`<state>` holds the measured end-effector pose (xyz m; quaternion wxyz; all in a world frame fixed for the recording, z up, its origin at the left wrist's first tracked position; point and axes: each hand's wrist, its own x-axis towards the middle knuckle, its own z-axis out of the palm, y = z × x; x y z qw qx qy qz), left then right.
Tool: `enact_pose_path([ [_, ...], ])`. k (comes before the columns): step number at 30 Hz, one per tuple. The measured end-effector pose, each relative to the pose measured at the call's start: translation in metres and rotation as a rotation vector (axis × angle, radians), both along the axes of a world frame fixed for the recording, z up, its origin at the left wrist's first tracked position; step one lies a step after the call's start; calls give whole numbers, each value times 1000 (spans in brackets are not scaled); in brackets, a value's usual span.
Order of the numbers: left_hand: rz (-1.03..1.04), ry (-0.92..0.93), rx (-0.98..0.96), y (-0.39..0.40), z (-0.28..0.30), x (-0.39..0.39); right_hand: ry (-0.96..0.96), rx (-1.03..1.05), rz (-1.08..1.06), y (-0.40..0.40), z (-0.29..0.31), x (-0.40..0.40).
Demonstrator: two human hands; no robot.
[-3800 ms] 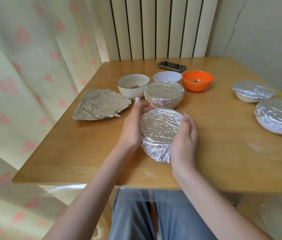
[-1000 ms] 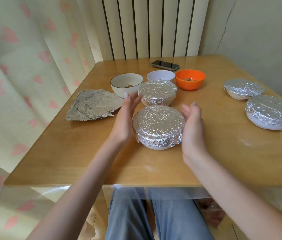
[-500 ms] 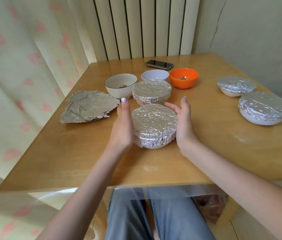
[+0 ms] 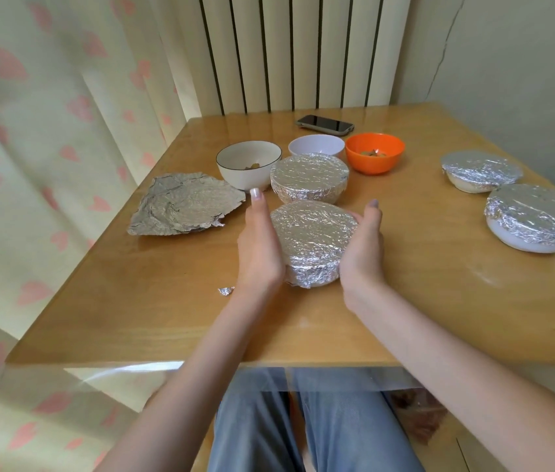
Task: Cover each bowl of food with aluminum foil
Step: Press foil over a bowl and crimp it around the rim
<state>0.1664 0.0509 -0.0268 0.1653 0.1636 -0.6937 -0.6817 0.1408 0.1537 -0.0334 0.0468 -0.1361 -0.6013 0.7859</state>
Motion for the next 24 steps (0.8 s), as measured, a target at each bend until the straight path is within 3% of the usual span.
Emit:
enact_pose_path([
  [4,15,-23,-72,2,0,4,-14,19,111,8,4,-4],
  [7,-41,-37,-112,-16,5,0,-21,29,-12,10,1,2],
  [9,-83,14,-65,-25,9,-7,14,-6,-138,8,-1,13],
  [13,-179,109,112,-19,10,-20,95,0,-171,-13,-4,33],
  [18,-163,79,160,-10,7,-19,62,11,-199,-17,2,20],
  [24,-2,53,-72,7,1,0,-51,6,39,6,11,-1],
])
